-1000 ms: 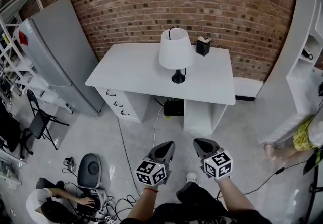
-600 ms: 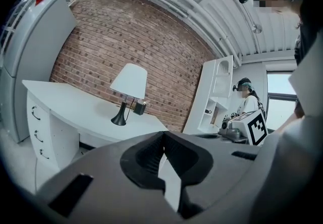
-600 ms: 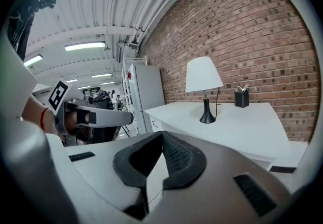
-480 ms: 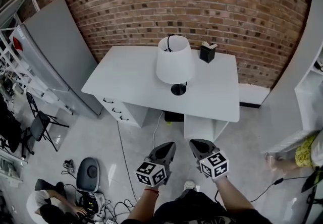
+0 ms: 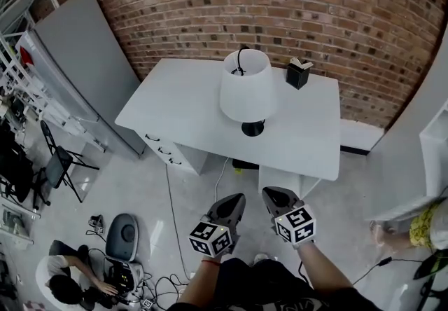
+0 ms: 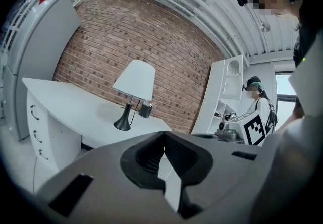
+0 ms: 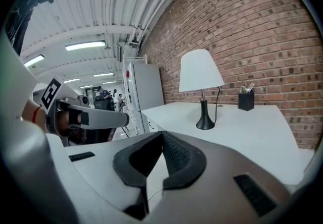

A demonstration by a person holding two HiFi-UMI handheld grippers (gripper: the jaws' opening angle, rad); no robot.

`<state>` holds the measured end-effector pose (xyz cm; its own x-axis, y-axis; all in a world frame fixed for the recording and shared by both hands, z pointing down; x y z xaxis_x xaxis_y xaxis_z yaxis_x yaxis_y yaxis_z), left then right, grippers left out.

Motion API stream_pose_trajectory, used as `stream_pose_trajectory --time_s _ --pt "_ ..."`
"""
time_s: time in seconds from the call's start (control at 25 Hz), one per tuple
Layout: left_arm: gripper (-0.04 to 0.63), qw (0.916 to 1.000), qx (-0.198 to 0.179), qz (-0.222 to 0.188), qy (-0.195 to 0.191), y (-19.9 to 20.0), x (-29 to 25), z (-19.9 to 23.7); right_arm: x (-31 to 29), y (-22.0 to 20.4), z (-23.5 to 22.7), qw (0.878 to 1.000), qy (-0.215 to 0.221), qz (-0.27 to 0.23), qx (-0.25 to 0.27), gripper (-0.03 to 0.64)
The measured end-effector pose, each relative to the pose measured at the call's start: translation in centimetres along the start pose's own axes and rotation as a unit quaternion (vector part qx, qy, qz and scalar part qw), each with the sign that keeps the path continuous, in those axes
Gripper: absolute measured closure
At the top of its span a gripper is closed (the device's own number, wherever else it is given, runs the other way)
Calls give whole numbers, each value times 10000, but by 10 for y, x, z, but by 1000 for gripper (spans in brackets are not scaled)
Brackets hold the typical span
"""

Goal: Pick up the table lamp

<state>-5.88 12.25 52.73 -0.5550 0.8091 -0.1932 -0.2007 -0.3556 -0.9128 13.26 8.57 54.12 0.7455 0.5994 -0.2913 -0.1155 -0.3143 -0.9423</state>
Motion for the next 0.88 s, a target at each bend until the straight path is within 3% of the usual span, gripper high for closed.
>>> stream_pose_trajectory --time_s 0.4,0.72,0.88 --pt "589 9998 167 -38 -46 8 -30 27 -30 10 -20 10000 -7 -2 53 615" --pt "589 9989 208 -10 -429 30 -82 60 -69 31 -50 9997 -168 41 155 614" --pt "589 9965 424 -60 -720 43 -103 78 -91 42 -63 9996 -195 35 192 615"
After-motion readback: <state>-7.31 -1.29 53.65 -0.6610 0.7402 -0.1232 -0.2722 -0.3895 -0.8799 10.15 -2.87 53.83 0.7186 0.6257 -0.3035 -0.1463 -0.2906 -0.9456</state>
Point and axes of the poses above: the fingertips, and each gripper's own axes: x backward along the fingers, z to its left, y out of its top, the point moved 10 cm from there along x, backward along the fingers, and after that the axes turned 4 degrees about y, right-handed, at the moved point
